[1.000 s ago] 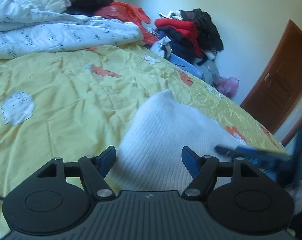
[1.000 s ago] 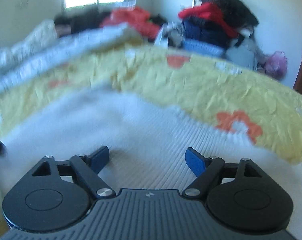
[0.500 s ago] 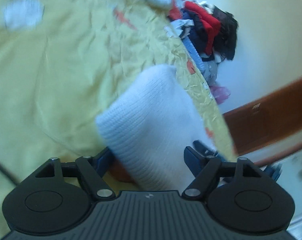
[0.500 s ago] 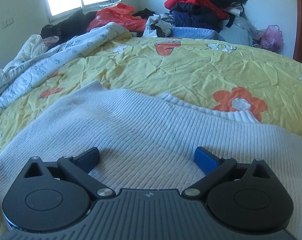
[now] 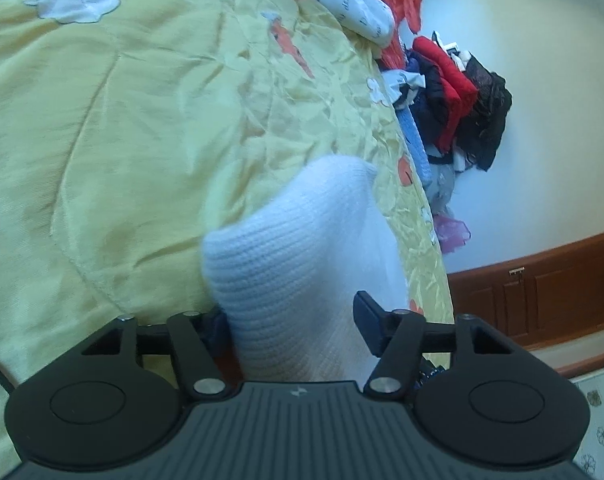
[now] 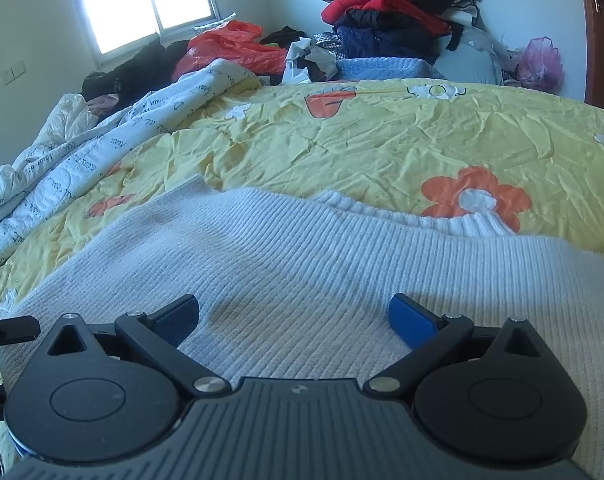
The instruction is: Fold small clothes
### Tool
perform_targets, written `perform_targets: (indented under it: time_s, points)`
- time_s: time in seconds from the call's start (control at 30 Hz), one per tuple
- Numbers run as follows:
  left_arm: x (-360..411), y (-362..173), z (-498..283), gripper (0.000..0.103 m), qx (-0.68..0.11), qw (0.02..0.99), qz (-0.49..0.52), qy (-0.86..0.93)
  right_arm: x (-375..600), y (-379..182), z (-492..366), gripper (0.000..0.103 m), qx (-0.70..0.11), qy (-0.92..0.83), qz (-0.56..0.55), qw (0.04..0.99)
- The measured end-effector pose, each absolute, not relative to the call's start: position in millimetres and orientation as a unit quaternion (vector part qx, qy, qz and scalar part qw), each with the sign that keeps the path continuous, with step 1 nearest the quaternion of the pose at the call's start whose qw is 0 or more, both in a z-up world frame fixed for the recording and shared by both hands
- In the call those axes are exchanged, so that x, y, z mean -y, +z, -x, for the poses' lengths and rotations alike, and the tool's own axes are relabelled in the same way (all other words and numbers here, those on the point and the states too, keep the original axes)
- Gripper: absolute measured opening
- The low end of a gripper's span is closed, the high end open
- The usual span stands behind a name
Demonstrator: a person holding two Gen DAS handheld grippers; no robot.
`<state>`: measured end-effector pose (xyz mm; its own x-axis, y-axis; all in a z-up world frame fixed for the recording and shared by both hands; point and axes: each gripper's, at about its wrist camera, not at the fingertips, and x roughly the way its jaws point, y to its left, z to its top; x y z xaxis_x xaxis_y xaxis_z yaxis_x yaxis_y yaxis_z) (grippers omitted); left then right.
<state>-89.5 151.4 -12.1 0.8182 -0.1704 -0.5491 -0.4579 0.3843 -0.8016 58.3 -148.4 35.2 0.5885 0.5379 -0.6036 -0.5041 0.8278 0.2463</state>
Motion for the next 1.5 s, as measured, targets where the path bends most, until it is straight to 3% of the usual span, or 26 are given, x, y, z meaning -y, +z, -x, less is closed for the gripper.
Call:
perform_targets:
  time_s: [0.07, 0.13, 0.4, 0.47, 0.53, 0.73, 0.8, 0.87, 1.03, 1.33, 1.4, 1.5]
  points:
    - [-149.3, -11.1, 90.1, 0.06, -0.284, 0.786, 0.541, 0.095, 148.4, 35.2, -58.2, 0.1, -0.347, 0.292, -0.025, 0.891]
    - [-146.9, -10.4, 92.0, 0.051, -0.279, 0.793, 0.532, 0.101, 148.6, 35.3, -58.2, 0.1, -0.347, 0.292, -0.025, 0.891]
    - [-145.4, -12.1, 85.3, 0.051, -0.256, 0.816, 0.507, 0.108, 148.3, 35.1, -58.8, 0.1, -0.347, 0.292, -0.026, 0.891]
    - [-140.4, -10.1, 83.4, 0.035, -0.259, 0.828, 0.483, 0.121, 148.1, 34.9, -59.0, 0.1, -0.346, 0.292, -0.025, 0.891]
    - [-135.7, -6.6, 83.6, 0.028, -0.26, 0.842, 0.456, 0.121, 148.1, 34.8, -59.1, 0.1, -0.346, 0.292, -0.025, 0.891]
    - [-98.5, 22.1, 88.9, 0.025, -0.229, 0.921, 0.292, 0.119, 146.2, 35.3, -61.8, 0.101, -0.353, 0.292, -0.017, 0.889]
    - [-83.3, 29.8, 90.9, 0.025, -0.216, 0.941, 0.235, 0.115, 143.0, 42.4, -67.0, 0.095, -0.371, 0.291, -0.011, 0.882]
    - [-69.6, 33.7, 92.8, 0.025, -0.205, 0.956, 0.182, 0.109, 140.7, 58.2, -74.9, 0.09, -0.4, 0.3, -0.045, 0.865]
    - [-50.4, 30.9, 91.5, 0.025, -0.203, 0.966, 0.108, 0.118, 105.2, 98.2, -95.6, 0.094, -0.471, 0.396, -0.134, 0.777]
    - [-3.8, 26.3, 89.8, 0.025, -0.177, 0.973, -0.083, 0.122, -51.3, 102.5, -90.6, 0.092, -0.569, 0.401, 0.147, 0.702]
    - [7.1, 22.5, 92.0, 0.025, -0.166, 0.972, -0.121, 0.116, -74.6, 95.9, -80.6, 0.086, -0.572, 0.39, 0.221, 0.686]
    - [10.5, 19.8, 90.5, 0.025, -0.169, 0.97, -0.132, 0.116, -90.1, 87.8, -69.1, 0.061, -0.565, 0.37, 0.295, 0.676]
